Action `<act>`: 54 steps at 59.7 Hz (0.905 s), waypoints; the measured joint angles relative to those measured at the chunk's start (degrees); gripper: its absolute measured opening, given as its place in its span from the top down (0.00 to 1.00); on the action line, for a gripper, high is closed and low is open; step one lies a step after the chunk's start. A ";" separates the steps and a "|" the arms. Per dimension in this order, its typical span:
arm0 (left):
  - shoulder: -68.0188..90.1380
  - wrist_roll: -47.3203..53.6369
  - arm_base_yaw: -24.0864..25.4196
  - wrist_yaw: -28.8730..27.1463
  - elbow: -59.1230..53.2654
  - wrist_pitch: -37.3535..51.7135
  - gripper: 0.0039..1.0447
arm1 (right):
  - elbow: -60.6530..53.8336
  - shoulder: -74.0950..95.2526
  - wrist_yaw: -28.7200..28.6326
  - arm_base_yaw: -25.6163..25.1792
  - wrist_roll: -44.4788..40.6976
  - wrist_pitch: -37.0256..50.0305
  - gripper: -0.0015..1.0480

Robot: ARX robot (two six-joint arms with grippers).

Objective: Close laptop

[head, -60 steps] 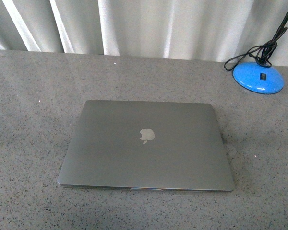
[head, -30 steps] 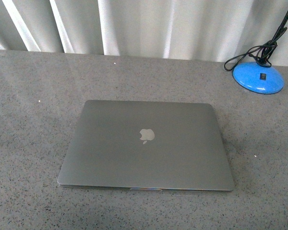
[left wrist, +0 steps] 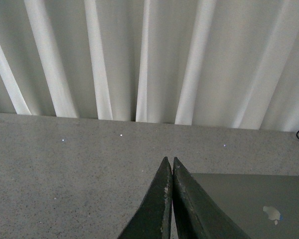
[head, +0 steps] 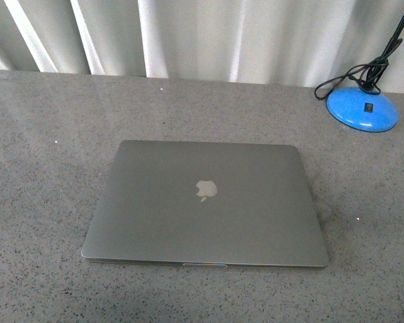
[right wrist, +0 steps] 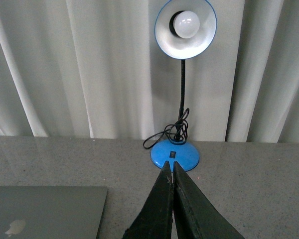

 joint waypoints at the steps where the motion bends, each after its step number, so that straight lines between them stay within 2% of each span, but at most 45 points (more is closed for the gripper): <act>1: -0.02 0.00 0.00 0.00 0.00 -0.02 0.97 | 0.00 0.00 0.00 0.00 0.00 -0.02 0.99; 6: 0.00 0.00 0.00 -0.02 0.00 -0.04 0.97 | 0.00 0.00 0.02 0.00 0.00 -0.13 0.99; 12: -0.11 0.00 0.00 -0.02 0.00 -0.04 0.85 | 0.00 0.00 0.00 0.00 -0.02 -0.13 0.83; 16: -0.11 0.00 0.00 -0.02 0.00 -0.04 0.71 | 0.00 0.00 0.02 0.00 -0.02 -0.13 0.71; 24: -0.11 0.00 0.00 -0.02 0.00 -0.04 0.38 | 0.00 0.00 0.02 0.00 -0.02 -0.13 0.39; 34: -0.11 0.00 0.00 0.00 0.00 -0.04 0.11 | 0.00 0.00 0.02 0.00 -0.02 -0.13 0.10; 37: -0.11 0.15 0.00 -0.02 0.00 -0.04 0.05 | 0.00 0.00 0.02 0.00 0.17 -0.13 0.08; 40: -0.11 0.13 0.00 -0.02 0.00 -0.04 0.07 | 0.00 0.00 0.00 0.00 0.17 -0.13 0.10; 54: -0.11 0.13 0.00 -0.02 0.00 -0.04 0.06 | 0.00 0.00 0.00 0.00 0.20 -0.13 0.10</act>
